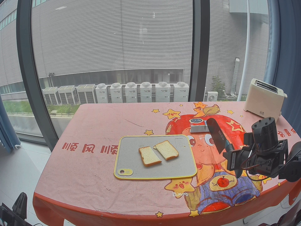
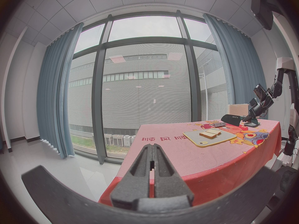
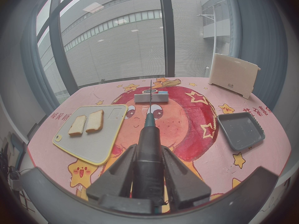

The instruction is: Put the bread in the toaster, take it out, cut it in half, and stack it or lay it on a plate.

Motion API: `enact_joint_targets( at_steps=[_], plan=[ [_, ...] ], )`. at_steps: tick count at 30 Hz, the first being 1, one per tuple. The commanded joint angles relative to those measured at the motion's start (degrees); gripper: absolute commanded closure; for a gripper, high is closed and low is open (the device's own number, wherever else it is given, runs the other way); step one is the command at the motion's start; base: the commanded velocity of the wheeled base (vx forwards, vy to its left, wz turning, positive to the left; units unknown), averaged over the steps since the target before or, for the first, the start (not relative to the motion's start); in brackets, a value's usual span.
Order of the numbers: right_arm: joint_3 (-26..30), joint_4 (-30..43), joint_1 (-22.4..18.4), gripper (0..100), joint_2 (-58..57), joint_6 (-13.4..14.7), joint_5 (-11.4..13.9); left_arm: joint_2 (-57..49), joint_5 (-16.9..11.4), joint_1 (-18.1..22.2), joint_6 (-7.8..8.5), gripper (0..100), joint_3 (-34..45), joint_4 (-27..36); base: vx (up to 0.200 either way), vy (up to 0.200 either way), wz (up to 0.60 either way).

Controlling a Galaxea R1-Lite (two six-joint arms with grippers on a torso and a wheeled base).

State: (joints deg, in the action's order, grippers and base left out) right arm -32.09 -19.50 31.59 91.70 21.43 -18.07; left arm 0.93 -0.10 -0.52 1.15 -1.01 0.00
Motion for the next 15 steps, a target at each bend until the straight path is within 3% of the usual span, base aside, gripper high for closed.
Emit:
enact_joint_targets(
  at_steps=[1,15],
  plan=[
    [0.01,-0.01,-0.82,100,0.32,-0.07,0.05,-0.93,0.01,0.00,0.00,100,0.92,0.00,0.000,0.000,0.00],
    [0.27,-0.01,-1.09,100,1.99,-0.16,1.02,-0.93,0.01,0.00,0.00,100,0.92,0.00,0.000,0.000,0.00]
  ],
)
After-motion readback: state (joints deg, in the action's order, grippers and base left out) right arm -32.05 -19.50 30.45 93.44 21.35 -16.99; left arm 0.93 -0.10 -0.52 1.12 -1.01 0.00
